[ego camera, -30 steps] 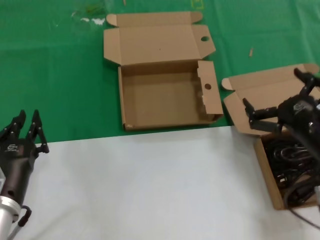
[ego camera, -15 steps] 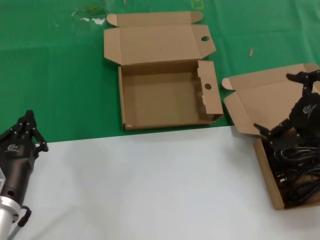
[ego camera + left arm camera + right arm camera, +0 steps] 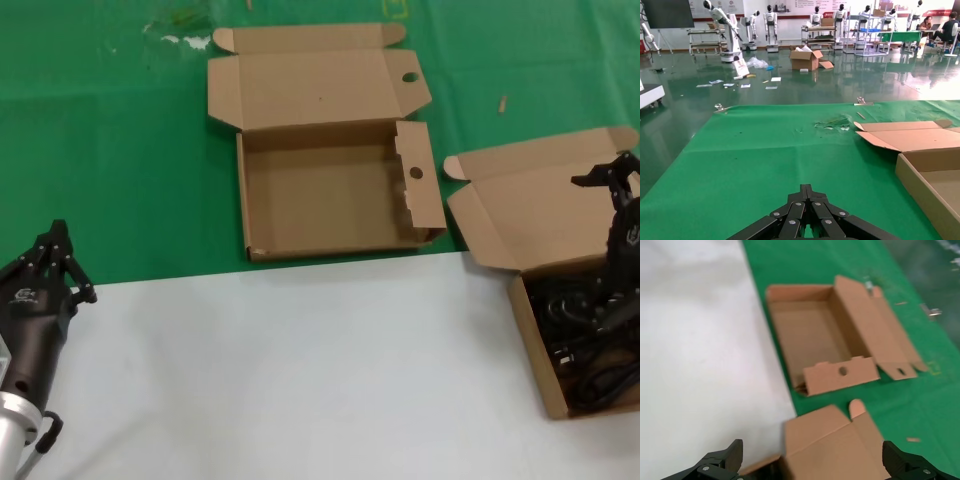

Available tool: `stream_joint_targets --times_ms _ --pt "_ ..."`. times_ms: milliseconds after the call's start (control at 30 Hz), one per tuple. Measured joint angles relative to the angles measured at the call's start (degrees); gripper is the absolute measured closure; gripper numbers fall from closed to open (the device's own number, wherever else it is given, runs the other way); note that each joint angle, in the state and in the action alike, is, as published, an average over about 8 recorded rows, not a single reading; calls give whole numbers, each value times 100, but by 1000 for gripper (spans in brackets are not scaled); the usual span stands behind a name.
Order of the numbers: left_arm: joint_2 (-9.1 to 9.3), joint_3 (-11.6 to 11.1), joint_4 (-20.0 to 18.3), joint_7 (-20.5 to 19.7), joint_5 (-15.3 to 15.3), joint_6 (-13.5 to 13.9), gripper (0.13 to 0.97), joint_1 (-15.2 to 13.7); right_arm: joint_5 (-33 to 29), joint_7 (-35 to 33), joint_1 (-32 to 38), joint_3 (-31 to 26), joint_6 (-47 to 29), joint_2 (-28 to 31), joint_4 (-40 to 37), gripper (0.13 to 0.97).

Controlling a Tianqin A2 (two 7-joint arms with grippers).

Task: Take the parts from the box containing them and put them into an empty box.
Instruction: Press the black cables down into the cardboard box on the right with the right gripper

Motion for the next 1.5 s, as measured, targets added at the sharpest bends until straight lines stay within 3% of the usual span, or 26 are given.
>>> stream_joint_targets --times_ms 300,567,1033,1500 --pt "0 0 0 0 0 0 957 0 -406 -570 835 -272 -1348 -134 -251 129" --pt "0 0 0 0 1 0 957 0 -811 -1108 1273 -496 -2028 -343 -510 129" --pt "0 0 0 0 0 0 957 0 -1452 -1922 1177 -734 -2160 -604 -863 129" --pt "0 0 0 0 1 0 957 0 -1871 -2149 1160 -743 -2091 -769 -1163 129"
